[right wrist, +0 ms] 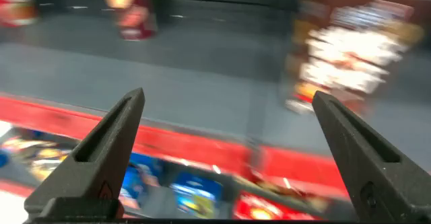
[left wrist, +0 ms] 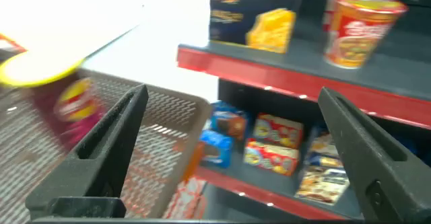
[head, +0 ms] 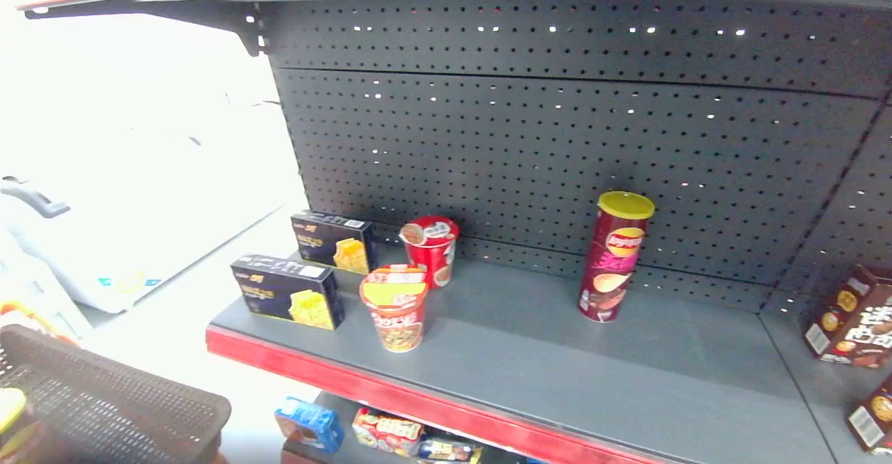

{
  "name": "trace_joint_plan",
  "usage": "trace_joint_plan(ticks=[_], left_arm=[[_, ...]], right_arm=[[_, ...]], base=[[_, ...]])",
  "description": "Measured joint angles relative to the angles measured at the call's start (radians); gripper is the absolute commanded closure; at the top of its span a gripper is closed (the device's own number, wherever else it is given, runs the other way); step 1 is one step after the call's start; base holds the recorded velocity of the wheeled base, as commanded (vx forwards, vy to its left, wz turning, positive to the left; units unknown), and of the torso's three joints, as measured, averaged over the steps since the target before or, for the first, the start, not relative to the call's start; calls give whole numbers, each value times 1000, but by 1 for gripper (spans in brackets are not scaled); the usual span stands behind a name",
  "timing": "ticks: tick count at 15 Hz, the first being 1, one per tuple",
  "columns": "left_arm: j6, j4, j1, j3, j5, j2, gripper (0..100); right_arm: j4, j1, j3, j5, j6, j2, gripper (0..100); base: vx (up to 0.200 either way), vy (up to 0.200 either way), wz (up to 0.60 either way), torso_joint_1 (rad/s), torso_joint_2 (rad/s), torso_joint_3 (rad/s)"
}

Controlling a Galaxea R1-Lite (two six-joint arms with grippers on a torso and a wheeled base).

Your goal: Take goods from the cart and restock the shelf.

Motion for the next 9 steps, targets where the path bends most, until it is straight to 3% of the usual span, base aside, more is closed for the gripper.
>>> trace_joint_plan(ticks=[9], left_arm=[[1,0,0,0,-1,0,0]], right_arm=[[0,0,0,0,0,0,0]], base=[[0,0,600,3,1,4]])
